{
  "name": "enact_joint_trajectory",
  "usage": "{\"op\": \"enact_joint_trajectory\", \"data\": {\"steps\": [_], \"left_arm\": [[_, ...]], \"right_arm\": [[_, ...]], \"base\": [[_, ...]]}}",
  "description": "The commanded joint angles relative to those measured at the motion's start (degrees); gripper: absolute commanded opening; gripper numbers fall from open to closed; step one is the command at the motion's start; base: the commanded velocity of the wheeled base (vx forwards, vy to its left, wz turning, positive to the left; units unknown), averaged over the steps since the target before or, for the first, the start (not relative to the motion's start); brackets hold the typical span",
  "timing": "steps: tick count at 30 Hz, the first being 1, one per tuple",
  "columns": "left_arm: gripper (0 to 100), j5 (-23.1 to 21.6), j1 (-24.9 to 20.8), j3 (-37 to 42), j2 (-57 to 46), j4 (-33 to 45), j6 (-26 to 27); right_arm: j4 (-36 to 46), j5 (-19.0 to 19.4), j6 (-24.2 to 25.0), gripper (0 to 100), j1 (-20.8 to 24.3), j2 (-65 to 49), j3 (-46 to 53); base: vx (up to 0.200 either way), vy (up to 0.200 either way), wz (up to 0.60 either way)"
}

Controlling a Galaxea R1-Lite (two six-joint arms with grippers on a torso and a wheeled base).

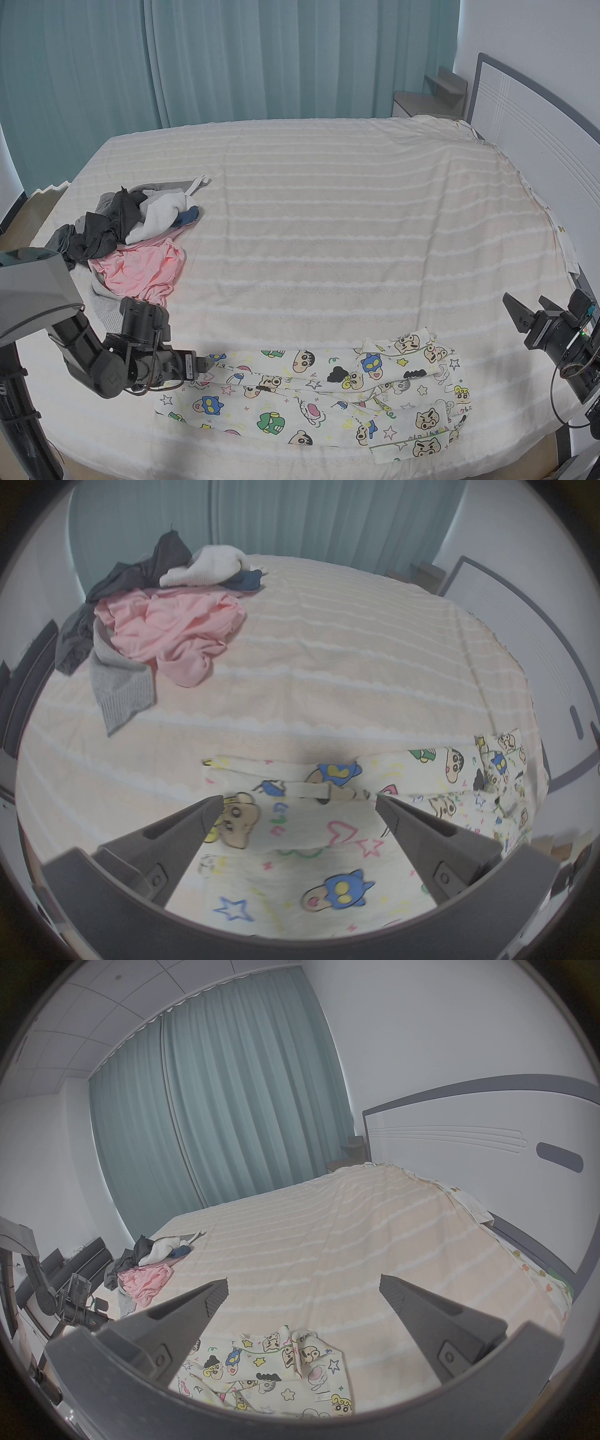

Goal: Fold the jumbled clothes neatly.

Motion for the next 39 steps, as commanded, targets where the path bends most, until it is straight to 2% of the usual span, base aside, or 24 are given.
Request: {"op": "enact_joint_trajectory", "data": {"steps": [1,3,6,9,10,12,13,22,34,39], "left_arm": [[100,-2.9,5.5,4.2,-5.5,-0.1,4.9],[100,-6.4,8.2,5.6,-6.4,0.1,7.2],[100,-9.0,11.8,6.8,-5.8,0.0,10.8],[100,-9.8,12.7,6.8,-5.0,-0.1,11.5],[100,-12.2,13.0,6.9,-4.2,-0.3,11.4],[100,-13.2,13.0,6.9,-4.2,-0.2,11.3],[100,-15.0,13.1,6.9,-3.7,-0.2,11.3],[100,-17.2,12.6,6.8,-0.1,-1.6,11.8],[100,-17.1,13.7,6.6,0.5,-2.8,13.5],[100,-17.3,13.7,5.1,4.7,-5.0,15.0]], "right_arm": [[0.0,0.0,0.1,100,0.0,0.2,0.0],[0.0,0.0,0.1,100,0.1,0.2,0.0],[0.1,0.0,0.1,100,0.2,0.2,0.0],[0.1,0.0,0.1,100,0.3,0.2,0.1],[0.1,0.0,0.0,100,0.3,0.3,0.4],[0.1,0.0,0.0,100,0.3,0.4,0.4],[0.1,0.1,0.0,100,0.3,0.6,0.5],[0.1,0.8,0.0,100,0.2,0.0,0.9],[0.0,0.7,-1.2,100,0.8,-2.3,1.8],[0.4,0.1,-1.8,100,3.6,-4.6,2.0]], "base": [[0.0,0.0,0.0],[0.0,0.0,0.0],[0.0,0.0,0.0],[0.0,0.0,0.0],[0.0,0.0,0.0],[0.0,0.0,0.0],[0.0,0.0,0.0],[0.0,0.0,0.0],[0.0,0.0,0.0],[0.0,0.0,0.0]]}}
